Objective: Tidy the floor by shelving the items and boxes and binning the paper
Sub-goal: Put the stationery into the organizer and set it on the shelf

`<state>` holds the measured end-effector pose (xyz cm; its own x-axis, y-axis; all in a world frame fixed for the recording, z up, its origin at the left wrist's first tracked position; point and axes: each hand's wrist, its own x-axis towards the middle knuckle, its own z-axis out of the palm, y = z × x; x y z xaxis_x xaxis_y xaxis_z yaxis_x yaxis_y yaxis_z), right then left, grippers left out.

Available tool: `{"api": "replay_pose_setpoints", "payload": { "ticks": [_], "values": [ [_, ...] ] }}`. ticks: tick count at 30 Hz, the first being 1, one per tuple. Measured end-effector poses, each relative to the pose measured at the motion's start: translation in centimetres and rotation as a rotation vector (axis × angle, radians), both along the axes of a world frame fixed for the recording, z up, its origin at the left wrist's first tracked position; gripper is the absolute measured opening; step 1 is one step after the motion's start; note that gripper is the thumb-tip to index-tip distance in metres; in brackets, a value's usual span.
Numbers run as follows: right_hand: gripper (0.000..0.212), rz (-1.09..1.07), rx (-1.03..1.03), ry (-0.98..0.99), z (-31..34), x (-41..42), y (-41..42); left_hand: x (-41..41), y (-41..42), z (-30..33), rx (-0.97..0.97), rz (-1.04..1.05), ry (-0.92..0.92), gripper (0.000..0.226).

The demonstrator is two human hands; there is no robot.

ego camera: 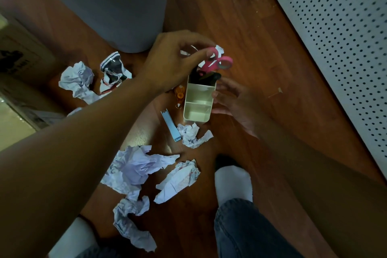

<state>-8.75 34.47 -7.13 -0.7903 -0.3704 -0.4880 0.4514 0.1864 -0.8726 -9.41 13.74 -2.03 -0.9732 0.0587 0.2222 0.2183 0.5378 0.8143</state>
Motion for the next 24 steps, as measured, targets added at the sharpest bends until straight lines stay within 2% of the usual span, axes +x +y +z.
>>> {"api": "replay_pose_setpoints", "payload": {
  "ticks": [3,9,13,16,18,20,22,24],
  "values": [
    [0.045,0.001,-0.001,-0.003,0.1,0.0,-0.1,0.4,0.2,-0.7,-0.061,-0.014,-0.025,0.025],
    [0.041,-0.012,0.019,-0.012,0.0,0.0,-0.2,0.9,0.3,-1.4,-0.033,0.083,-0.132,0.027],
    [0.045,0.009,0.024,-0.002,0.1,0.1,-0.2,2.6,-0.9,-2.7,0.05,0.297,-0.114,0.028],
    [0.045,0.014,0.025,0.009,0.1,0.1,-0.2,4.8,-2.2,-5.7,0.025,0.374,-0.255,0.02],
    [0.045,0.021,0.033,0.017,0.2,0.1,-0.2,6.6,-3.1,-7.6,-0.161,0.23,-0.383,0.025],
    [0.045,0.021,0.028,0.011,0.1,0.2,-0.3,8.1,-3.7,-8.9,-0.39,-0.047,-0.404,0.041],
    [0.046,0.014,0.031,0.009,0.1,0.1,-0.4,9.3,-4.0,-9.2,-0.593,-0.27,-0.501,0.05],
    [0.047,0.01,0.033,0.013,0.1,0.1,-0.5,10.0,-4.1,-9.4,-0.77,-0.317,-0.508,0.064]
  ]
}}
